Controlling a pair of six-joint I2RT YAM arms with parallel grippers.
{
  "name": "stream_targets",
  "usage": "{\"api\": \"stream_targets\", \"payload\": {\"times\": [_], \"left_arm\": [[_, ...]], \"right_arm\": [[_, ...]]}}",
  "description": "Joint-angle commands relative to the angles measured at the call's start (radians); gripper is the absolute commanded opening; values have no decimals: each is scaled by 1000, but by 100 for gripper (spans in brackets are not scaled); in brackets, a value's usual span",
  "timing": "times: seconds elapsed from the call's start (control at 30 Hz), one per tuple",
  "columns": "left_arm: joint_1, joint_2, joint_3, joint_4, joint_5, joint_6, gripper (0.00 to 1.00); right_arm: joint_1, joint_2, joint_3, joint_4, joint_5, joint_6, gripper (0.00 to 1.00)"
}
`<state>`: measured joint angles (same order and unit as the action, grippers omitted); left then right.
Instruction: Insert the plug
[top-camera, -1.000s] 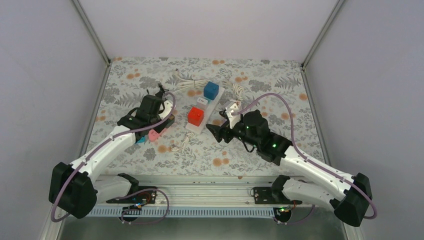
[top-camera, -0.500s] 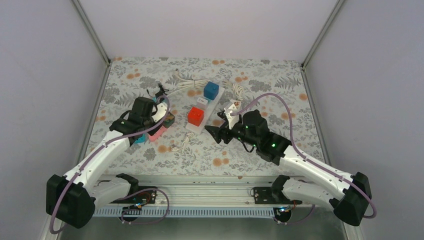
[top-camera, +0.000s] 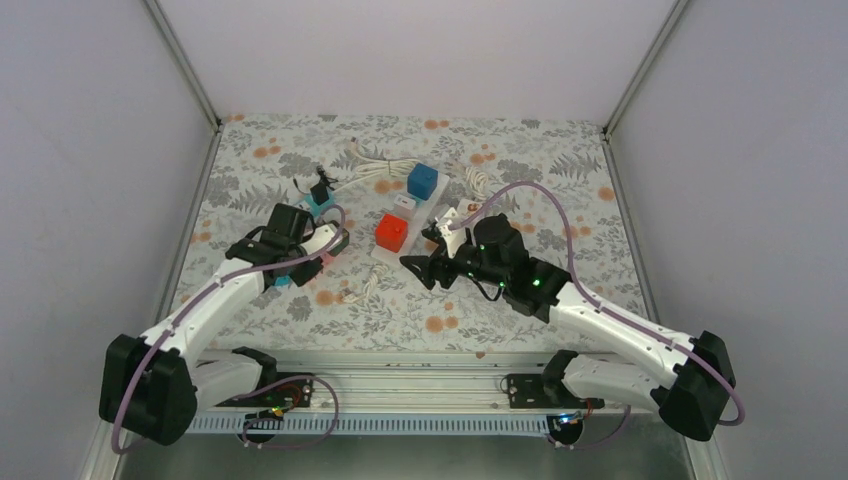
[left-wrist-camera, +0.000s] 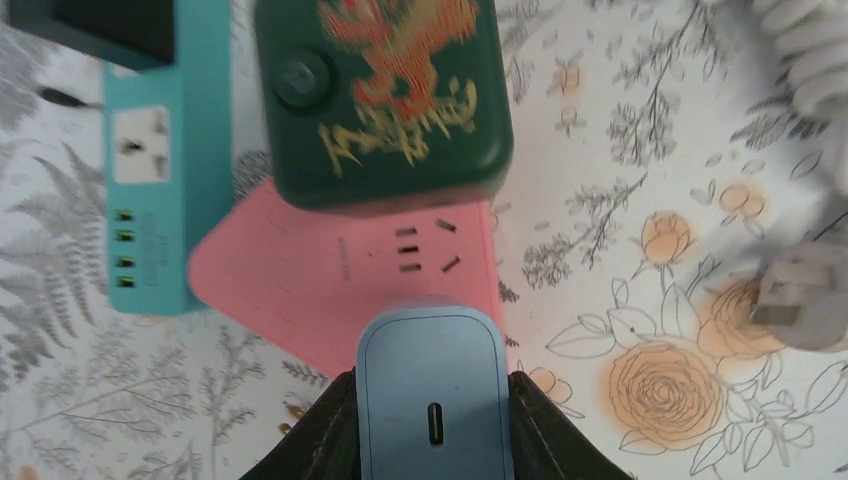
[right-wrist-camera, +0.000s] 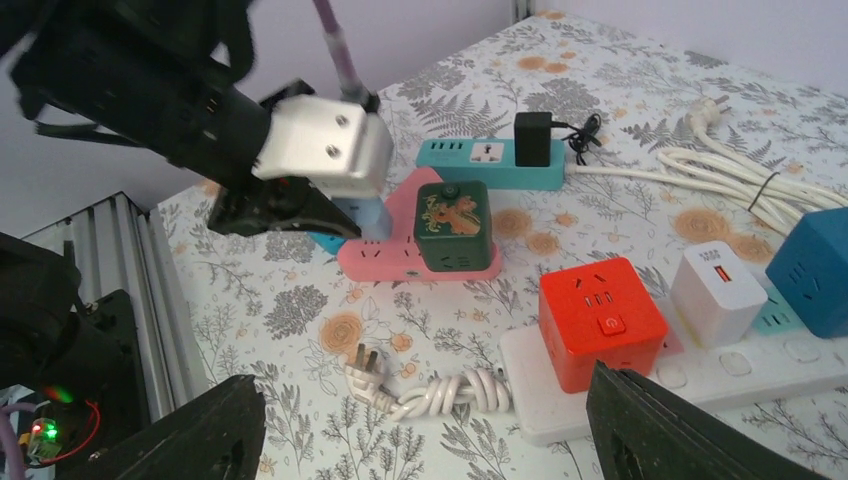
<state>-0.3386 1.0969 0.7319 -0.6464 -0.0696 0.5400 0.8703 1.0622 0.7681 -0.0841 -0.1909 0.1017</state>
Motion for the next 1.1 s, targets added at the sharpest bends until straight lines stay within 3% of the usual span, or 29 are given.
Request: {"api": "stream_targets", "payload": {"times": [0.0,0.17,0.6,1.07], "left_arm": [[35,70,-25,22,11,47,2],[92,74,-11,38,149,73,2],[147,0,-59,59,165,123,2],[157,87,-60,52,162,118,2]], "right_arm": [[9,-1,35,13,-32,-16,83],[10,8,50,-11,-55,-28,83],[10,22,44,-14,-120,1,82],[10,41,45,-13,-121,9,81]]}}
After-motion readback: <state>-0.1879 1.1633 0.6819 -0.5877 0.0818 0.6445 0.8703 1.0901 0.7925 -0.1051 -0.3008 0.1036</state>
